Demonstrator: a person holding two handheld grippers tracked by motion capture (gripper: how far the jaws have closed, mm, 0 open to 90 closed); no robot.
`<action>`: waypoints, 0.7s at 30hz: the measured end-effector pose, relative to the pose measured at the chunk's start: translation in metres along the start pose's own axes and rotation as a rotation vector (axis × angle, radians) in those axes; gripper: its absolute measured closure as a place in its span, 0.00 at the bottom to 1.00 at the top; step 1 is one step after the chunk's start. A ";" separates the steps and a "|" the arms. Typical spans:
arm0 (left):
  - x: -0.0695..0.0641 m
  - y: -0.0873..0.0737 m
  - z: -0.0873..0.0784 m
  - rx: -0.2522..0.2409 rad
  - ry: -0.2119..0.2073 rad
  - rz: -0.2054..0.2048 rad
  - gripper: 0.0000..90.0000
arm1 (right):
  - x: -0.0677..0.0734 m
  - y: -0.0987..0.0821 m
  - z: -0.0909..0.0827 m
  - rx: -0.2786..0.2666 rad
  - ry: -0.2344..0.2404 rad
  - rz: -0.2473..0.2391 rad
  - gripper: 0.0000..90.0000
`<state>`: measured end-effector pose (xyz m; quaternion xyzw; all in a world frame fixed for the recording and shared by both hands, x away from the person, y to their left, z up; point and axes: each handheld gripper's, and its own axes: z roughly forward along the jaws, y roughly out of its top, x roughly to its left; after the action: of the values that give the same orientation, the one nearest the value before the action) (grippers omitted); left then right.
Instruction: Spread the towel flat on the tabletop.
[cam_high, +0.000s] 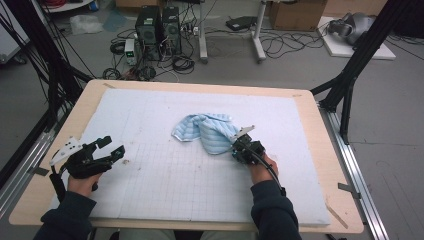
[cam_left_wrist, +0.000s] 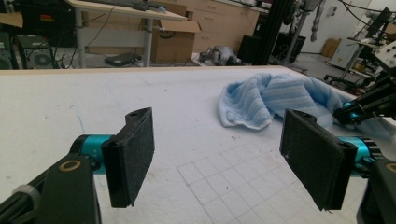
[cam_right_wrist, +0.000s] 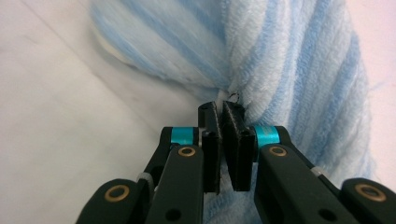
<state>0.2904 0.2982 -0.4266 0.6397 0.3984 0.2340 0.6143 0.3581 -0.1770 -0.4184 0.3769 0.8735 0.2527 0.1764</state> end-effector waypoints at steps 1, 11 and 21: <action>0.000 0.000 0.000 0.001 -0.001 0.000 0.29 | 0.002 0.001 -0.006 -0.044 0.071 0.023 0.96; 0.000 0.000 0.000 -0.001 0.000 0.000 0.29 | 0.032 0.016 -0.019 -0.228 0.421 0.066 0.95; 0.002 0.000 -0.001 -0.003 0.001 -0.005 0.29 | 0.090 0.042 -0.001 -0.240 0.662 -0.030 0.95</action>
<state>0.2903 0.3002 -0.4264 0.6375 0.4001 0.2334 0.6157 0.3230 -0.0854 -0.4044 0.2383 0.8527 0.4596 -0.0697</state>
